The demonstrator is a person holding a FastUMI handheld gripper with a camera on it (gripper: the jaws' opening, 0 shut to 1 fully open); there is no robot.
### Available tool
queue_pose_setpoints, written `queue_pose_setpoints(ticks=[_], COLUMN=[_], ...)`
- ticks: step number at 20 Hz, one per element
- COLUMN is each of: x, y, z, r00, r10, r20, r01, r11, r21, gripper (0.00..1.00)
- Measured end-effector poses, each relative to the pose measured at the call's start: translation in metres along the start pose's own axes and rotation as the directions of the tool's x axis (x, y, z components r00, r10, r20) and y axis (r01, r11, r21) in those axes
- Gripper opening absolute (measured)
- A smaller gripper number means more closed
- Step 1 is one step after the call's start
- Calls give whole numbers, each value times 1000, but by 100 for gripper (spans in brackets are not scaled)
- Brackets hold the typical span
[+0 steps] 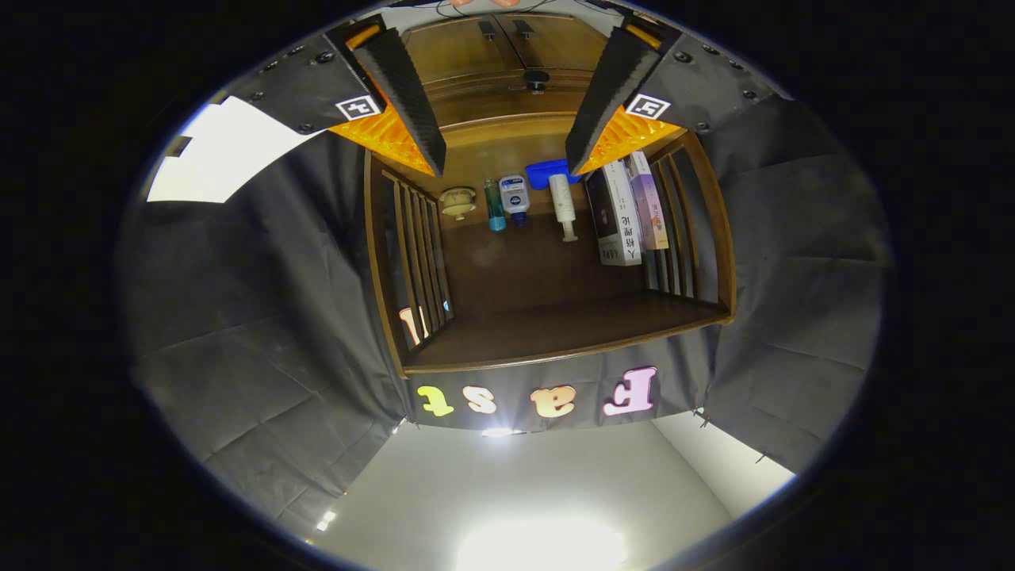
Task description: Pull open the drawer, take out the items inside it, and place them on the countertop above the cabinet.
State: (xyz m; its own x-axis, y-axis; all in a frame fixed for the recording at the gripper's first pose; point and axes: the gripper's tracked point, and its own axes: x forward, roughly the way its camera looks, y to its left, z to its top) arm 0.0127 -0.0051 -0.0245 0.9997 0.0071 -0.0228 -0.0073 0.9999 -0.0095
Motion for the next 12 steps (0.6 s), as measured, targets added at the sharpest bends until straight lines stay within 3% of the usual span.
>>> queue_pose_setpoints(ticks=[12], x=[23], y=[9], z=[-42], r00=[997], r10=[59], r20=[-59], r01=[-58], r11=[998], r21=[5], gripper=[96])
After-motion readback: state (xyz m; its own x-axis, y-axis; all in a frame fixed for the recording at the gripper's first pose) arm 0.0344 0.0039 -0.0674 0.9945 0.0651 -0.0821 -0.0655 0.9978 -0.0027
